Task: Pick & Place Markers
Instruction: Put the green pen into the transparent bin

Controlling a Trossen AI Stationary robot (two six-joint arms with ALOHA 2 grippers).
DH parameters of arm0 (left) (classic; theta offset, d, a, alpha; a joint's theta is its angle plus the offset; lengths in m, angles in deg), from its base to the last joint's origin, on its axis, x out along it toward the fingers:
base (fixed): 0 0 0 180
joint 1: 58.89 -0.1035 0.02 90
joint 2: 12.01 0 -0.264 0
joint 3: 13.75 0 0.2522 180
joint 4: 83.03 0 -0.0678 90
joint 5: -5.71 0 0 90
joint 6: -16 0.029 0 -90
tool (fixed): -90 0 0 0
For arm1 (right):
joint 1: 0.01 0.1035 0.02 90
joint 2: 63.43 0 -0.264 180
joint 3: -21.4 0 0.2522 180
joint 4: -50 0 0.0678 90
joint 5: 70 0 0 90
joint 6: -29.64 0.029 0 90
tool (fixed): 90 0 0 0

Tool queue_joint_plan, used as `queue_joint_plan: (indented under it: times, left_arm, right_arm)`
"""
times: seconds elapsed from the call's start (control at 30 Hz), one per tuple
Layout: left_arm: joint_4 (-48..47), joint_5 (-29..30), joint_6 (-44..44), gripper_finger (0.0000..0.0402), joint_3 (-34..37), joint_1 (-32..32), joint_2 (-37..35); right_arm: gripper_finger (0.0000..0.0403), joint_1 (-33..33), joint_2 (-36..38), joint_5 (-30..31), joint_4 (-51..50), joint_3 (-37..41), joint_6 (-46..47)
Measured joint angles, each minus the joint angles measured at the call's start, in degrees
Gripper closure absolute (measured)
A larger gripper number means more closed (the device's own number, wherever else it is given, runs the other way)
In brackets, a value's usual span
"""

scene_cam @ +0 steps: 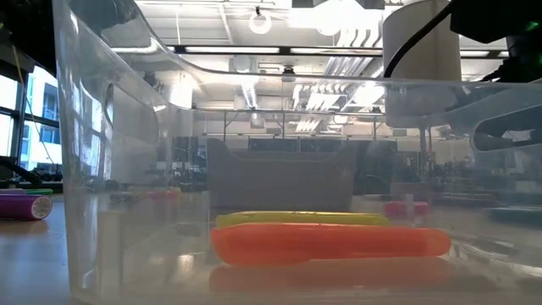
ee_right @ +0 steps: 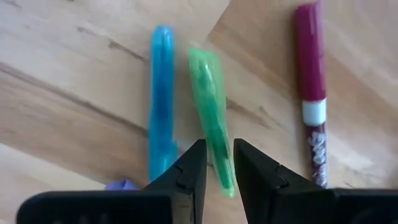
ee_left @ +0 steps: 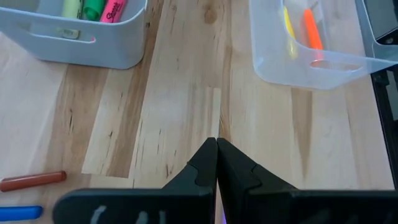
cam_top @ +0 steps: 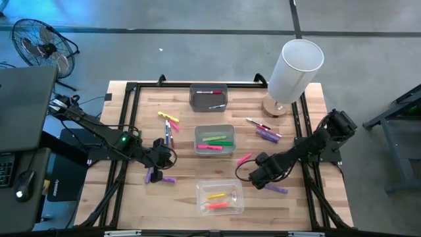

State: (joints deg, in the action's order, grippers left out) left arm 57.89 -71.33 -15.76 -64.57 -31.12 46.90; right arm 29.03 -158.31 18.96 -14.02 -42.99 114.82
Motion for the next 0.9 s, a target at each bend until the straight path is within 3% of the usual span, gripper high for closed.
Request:
queue_joint_plan:
  times: [0.33,0.47,0.7,0.77,0.9]
  left_arm:
    - [1.8,-0.7,-0.2,0.0401,0.0,0.0,0.0]
    - [2.3,-0.8,-0.2,0.0401,0.0,0.0,0.0]
    - [3.1,-2.1,-2.5,0.0401,0.0,0.0,0.0]
    - [3.4,-2.1,-3.5,0.0401,0.0,0.0,0.0]
    - [5.4,-2.0,-4.5,0.0401,-0.1,0.0,0.2]
  right_arm:
    - [0.0376,0.4,-5.5,-0.1,1.3,-0.8,-7.5]
    - [0.0377,2.9,-3.0,6.1,-3.8,-2.9,-5.2]
    - [0.0378,9.2,7.8,20.0,-10.5,-11.7,-1.5]
    - [0.0378,10.5,9.0,25.1,-10.2,-16.3,-4.6]
    - [0.0379,10.0,6.3,28.2,-8.5,-25.9,-15.2]
